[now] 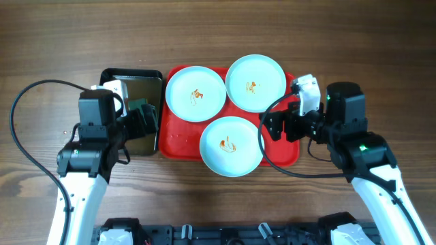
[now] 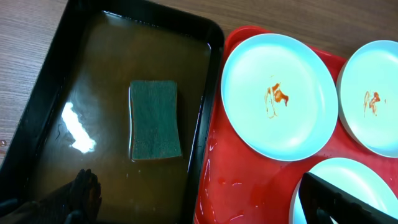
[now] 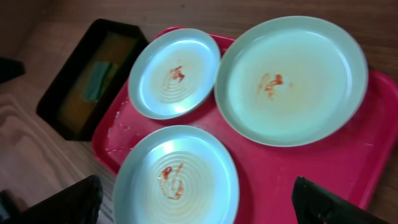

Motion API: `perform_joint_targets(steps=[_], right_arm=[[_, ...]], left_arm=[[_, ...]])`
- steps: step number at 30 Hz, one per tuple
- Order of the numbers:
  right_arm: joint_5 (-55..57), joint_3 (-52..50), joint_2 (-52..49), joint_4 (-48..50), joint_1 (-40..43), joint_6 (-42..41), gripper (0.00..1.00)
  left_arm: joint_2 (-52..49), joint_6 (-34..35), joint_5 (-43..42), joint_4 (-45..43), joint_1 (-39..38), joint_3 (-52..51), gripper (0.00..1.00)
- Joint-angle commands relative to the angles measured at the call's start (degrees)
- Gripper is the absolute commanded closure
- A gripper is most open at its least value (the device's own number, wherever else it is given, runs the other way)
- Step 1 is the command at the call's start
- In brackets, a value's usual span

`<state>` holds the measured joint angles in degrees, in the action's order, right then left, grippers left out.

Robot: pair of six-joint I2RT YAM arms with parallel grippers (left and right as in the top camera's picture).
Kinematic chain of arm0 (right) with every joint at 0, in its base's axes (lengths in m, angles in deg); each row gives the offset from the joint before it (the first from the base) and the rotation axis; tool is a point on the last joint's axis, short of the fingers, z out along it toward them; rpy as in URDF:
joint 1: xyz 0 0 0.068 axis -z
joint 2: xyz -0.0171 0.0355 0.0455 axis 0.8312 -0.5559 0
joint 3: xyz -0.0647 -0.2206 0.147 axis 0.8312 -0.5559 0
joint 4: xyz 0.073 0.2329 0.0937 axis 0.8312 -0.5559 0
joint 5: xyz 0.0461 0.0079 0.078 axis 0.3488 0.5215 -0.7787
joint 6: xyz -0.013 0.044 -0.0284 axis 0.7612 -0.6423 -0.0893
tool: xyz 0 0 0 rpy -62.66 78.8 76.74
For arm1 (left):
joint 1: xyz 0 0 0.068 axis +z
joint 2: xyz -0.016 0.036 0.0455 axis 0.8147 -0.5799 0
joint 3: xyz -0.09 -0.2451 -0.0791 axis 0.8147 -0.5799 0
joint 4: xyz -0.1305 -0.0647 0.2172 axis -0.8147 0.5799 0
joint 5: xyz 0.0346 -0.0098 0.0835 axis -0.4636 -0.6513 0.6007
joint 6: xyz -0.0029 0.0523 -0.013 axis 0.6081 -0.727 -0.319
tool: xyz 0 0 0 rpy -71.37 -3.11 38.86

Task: Clean dirty plates on tray and stack at the side

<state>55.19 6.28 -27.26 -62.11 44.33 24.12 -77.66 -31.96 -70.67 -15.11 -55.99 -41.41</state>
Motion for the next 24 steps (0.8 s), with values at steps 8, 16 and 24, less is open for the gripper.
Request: perform_joint_targets(steps=[8, 16, 24], right_arm=[[6.8, 1.2, -23.3, -1.3, -5.9, -13.2, 0.33], [9.5, 1.2, -34.1, -1.4, -5.9, -17.1, 0.58], [9.1, 1.2, -35.1, 0.9, -5.9, -22.8, 0.94]], left_arm=[[-4.9, 0.4, 1.3, -5.7, 0.3, 1.0, 0.0], [-20.5, 5.6, 4.6, -9.6, 0.3, 1.0, 0.0], [-24.3, 7.0, 5.8, -13.8, 0.3, 1.0, 0.0]])
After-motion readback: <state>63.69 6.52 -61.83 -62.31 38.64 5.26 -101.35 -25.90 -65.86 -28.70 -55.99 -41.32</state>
